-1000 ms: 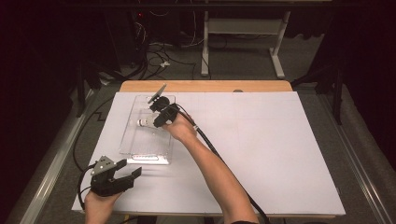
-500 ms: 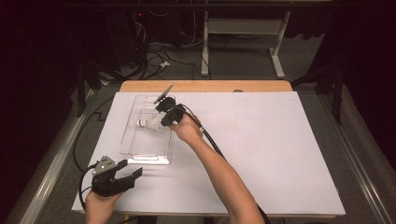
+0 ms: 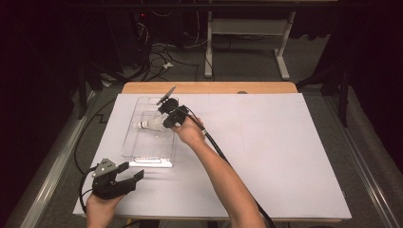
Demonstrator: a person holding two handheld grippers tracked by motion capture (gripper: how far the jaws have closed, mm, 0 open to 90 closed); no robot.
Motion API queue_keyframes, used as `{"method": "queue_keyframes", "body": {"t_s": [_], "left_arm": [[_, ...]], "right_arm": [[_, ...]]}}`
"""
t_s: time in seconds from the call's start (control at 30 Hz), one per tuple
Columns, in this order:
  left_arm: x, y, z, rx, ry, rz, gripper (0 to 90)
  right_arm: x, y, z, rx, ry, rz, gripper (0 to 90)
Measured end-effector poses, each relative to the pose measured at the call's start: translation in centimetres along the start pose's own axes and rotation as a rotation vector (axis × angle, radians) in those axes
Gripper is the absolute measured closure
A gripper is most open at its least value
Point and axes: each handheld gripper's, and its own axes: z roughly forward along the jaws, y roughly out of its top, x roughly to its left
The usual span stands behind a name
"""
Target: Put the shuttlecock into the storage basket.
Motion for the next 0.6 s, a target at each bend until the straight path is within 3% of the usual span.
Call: {"method": "queue_keyframes", "body": {"t_s": [0.17,0.47,0.6], "left_arm": [[-0.1,0.0,0.0,0.001,0.000,0.002,31.5],[0.0,0.0,0.0,0.002,0.001,0.000,31.5],[0.0,0.0,0.0,0.003,0.003,0.000,31.4]], "right_arm": [[0.2,0.1,-0.7,-0.010,-0.016,-0.020,69.1],[-0.2,-0.2,-2.1,-0.042,0.000,0.011,67.0],[-0.1,-0.3,-2.4,-0.049,0.001,-0.003,66.9]]}}
